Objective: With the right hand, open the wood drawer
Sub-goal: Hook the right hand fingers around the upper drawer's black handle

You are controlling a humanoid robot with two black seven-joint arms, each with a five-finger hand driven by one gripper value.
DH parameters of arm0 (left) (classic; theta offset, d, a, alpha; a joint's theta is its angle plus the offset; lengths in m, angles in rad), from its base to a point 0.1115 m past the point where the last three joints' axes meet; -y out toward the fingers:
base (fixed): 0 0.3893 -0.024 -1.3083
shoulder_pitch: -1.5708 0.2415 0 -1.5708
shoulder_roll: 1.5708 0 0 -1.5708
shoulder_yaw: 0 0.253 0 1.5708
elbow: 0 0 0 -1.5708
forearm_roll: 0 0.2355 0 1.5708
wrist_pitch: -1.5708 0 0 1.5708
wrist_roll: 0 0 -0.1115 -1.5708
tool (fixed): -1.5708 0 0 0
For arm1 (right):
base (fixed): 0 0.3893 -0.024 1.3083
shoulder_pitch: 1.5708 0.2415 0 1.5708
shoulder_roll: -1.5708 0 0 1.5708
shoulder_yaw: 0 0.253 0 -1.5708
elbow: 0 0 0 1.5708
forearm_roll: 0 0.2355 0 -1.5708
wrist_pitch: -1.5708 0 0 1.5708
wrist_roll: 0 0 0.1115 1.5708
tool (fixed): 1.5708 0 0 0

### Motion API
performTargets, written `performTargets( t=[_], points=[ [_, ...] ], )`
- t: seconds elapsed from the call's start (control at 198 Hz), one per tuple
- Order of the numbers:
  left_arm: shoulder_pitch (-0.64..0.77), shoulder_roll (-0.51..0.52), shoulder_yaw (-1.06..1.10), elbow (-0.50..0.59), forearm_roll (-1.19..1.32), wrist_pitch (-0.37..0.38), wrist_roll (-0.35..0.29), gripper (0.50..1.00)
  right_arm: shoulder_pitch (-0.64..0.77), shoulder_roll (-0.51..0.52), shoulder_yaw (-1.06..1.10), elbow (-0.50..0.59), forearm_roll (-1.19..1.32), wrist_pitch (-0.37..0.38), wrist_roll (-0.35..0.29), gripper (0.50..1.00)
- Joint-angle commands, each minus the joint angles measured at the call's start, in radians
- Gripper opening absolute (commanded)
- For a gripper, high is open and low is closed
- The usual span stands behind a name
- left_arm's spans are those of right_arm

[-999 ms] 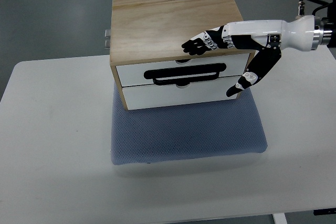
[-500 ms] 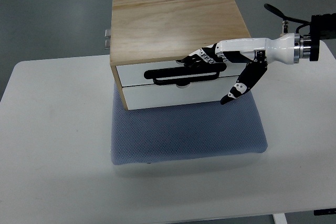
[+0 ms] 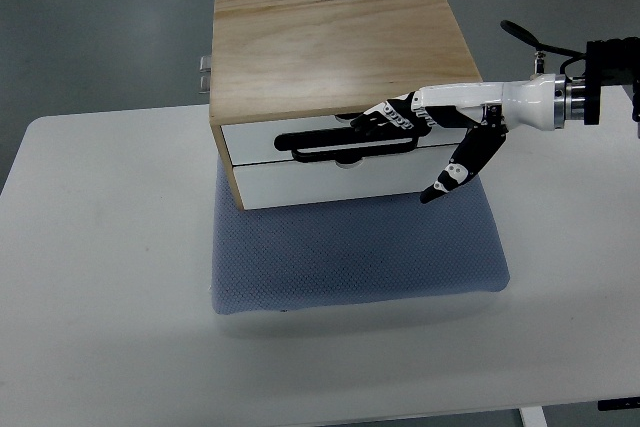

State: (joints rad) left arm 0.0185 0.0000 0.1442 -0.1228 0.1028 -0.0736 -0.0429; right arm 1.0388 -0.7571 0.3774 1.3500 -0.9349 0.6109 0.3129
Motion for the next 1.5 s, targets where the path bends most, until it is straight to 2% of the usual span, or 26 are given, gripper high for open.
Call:
performTargets(
  t=[0.0, 0.449, 1.352, 1.494],
  points=[
    [0.0, 0.0, 0.0, 0.0, 0.0, 0.0, 0.0, 1.0, -0.003, 0.007, 0.0, -0.003, -0.004, 0.0, 0.0, 0.942],
    [0.0, 0.0, 0.0, 0.0, 0.0, 0.0, 0.0, 1.0, -0.013, 0.07, 0.0, -0.078, -0.025, 0.0, 0.0, 0.942],
    [0.0, 0.0, 0.0, 0.0, 0.0, 0.0, 0.0, 1.0, -0.034, 0.091, 0.0, -0.091, -0.045, 0.0, -0.002, 0.942],
    [0.0, 0.0, 0.0, 0.0, 0.0, 0.0, -0.002, 1.0, -0.031, 0.09, 0.0, -0.091, -0.039, 0.0, -0.035, 0.944]
  ],
)
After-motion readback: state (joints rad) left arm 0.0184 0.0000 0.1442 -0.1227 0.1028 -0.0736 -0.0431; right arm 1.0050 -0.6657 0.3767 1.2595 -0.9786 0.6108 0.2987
